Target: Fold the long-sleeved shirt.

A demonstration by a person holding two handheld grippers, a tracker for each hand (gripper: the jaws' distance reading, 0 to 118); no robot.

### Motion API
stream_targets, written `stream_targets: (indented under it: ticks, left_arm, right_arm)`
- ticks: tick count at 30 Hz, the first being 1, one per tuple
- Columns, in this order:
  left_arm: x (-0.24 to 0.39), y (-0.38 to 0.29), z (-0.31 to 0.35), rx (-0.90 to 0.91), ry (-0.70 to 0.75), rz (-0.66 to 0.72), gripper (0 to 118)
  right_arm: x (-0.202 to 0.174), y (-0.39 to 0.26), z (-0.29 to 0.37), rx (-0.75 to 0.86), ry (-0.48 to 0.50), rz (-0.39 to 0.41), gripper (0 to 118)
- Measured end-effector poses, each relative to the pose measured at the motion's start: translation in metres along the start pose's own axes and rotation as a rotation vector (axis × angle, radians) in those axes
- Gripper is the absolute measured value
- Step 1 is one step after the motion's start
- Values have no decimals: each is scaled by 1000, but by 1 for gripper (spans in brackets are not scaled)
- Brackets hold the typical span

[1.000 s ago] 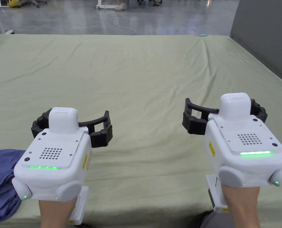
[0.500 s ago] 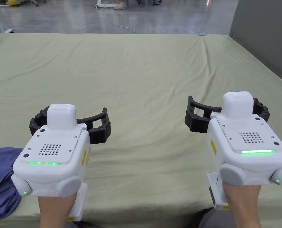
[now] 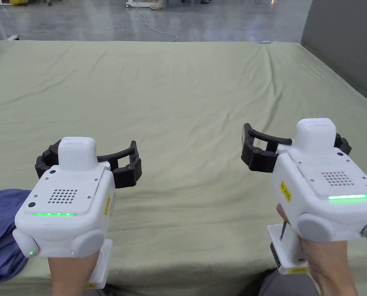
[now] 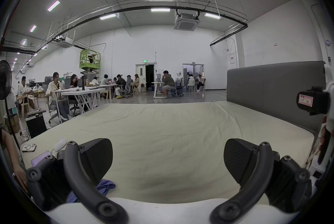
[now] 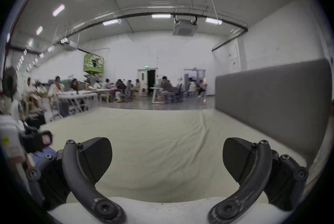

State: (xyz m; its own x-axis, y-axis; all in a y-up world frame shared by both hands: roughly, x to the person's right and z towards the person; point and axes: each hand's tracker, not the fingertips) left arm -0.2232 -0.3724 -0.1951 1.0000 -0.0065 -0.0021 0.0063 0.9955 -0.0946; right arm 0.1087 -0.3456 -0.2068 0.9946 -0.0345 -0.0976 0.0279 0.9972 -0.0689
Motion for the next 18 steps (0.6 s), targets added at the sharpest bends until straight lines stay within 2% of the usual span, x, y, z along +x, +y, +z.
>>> stream_targets:
  ticks: [3,5,9,15,18]
  left_arm:
    - [0,1,0,2,-1,-3,118]
    - [0,1,0,-1,2,-6,118]
    - [1,0,0,-3,-3,-12,118]
    - [3,-1,-1,-9,-2,-8,118]
    - [5,-1,-1,-10,-9,-7,118]
  right_arm:
    - [-3,8,-1,-76,-47,-69,118]
    - [-5,10,-2,-60,-82,-75,118]
    - [-5,17,5,-65,-76,-87,118]
    - [-11,29,11,-96,-108,-48,118]
    - [-6,31,4,-152,-121,-88,118]
